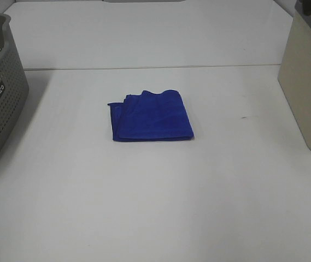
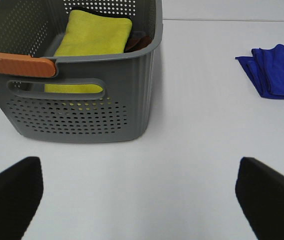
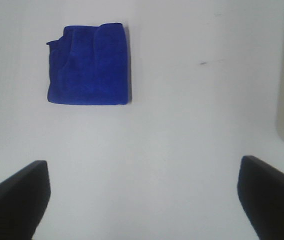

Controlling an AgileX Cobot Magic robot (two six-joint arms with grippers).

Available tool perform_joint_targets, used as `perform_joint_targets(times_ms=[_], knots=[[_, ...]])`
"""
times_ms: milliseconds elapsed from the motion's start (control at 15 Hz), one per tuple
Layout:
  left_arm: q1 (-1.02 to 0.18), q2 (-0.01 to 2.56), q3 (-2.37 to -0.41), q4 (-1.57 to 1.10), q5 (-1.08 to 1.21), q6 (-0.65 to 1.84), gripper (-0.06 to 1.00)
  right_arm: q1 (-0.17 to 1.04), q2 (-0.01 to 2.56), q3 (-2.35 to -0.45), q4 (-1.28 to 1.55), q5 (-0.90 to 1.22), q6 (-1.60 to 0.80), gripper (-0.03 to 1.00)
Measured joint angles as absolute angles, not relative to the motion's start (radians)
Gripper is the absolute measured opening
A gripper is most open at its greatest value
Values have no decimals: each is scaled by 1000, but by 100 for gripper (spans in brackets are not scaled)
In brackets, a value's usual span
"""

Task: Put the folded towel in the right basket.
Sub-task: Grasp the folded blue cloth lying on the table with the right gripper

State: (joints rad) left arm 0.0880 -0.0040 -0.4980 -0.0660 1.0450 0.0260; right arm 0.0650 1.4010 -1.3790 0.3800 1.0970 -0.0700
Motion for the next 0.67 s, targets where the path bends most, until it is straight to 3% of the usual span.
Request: perform_joint_targets(times_ms=[267, 667], knots=[[88, -4, -498, -66, 1045, 26, 97, 219, 1820, -1575, 446, 1019, -89, 95], [88, -4, -498, -66, 1045, 26, 97, 215, 2218, -1820, 493, 1031, -154, 95]])
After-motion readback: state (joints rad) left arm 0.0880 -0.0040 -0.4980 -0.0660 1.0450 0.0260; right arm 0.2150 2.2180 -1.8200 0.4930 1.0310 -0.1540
